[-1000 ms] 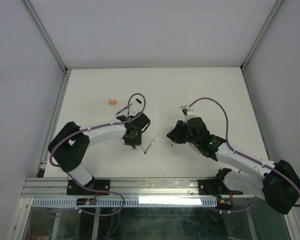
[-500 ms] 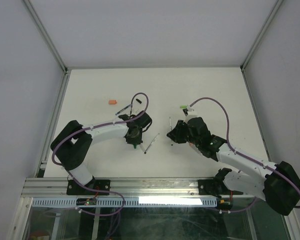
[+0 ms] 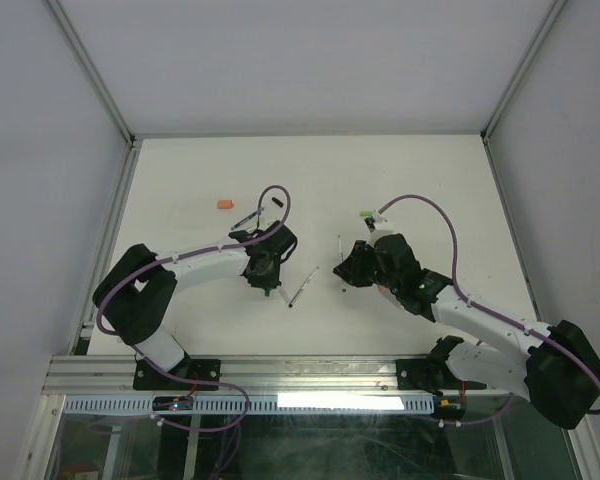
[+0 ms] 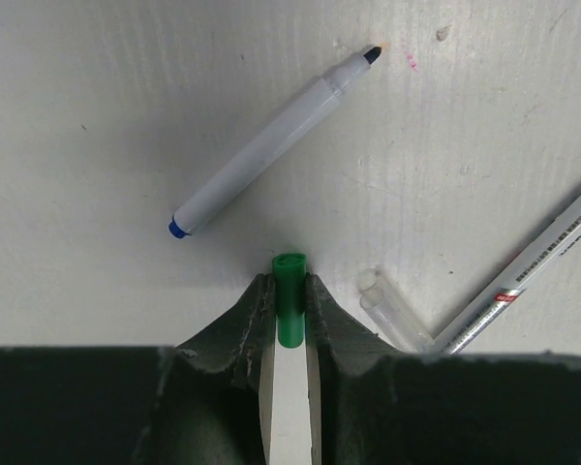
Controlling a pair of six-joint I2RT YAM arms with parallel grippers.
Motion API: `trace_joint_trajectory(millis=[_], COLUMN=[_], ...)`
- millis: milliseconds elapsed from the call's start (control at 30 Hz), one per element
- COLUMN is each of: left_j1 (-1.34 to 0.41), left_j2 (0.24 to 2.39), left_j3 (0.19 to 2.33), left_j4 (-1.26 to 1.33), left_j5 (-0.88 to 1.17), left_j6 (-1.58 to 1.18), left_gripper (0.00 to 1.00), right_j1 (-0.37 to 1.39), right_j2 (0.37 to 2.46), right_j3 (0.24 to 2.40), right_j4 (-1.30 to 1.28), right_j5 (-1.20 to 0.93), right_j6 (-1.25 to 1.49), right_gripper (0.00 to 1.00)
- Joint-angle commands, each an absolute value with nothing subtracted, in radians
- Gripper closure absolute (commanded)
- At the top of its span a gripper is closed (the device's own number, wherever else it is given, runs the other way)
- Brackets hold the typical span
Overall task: Insert the pens into the pen caps
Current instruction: Insert the pen cap onto the pen.
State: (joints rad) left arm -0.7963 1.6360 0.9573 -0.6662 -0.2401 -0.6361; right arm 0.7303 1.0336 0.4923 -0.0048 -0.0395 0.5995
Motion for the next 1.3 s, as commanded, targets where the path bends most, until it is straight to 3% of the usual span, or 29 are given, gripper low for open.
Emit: trace_joint_trajectory(millis=[0,300,900,1267], left_j1=[-0.769,-0.722,-0.666,-0.663], left_j2=[1.567,1.471,1.308,1.287], left_j3=[0.930,0.859,0.741,0.739], left_j4=[-0.639,-0.574,-0.382,-0.344], left_j5=[-0.212,-0.136,-0.017,-0.055], left_j6=[-0.607,-0.631,-0.787,-0.871], left_gripper=[0.84,0.84,0.82,0.81], right_j1=[0.729,0.815,1.045,1.054], right_j2=[1.069,1.158,1.443,1.546], right_j3=[0.522,0.513,0.451,0.508], right_j4=[0.034,0.129,0.584,0.612], right_j5=[-0.091,-0.118,-0.236,-0.296], right_j6=[0.585,0.690,1.011,1.014], right_gripper=[1.00,1.00,1.00,1.00])
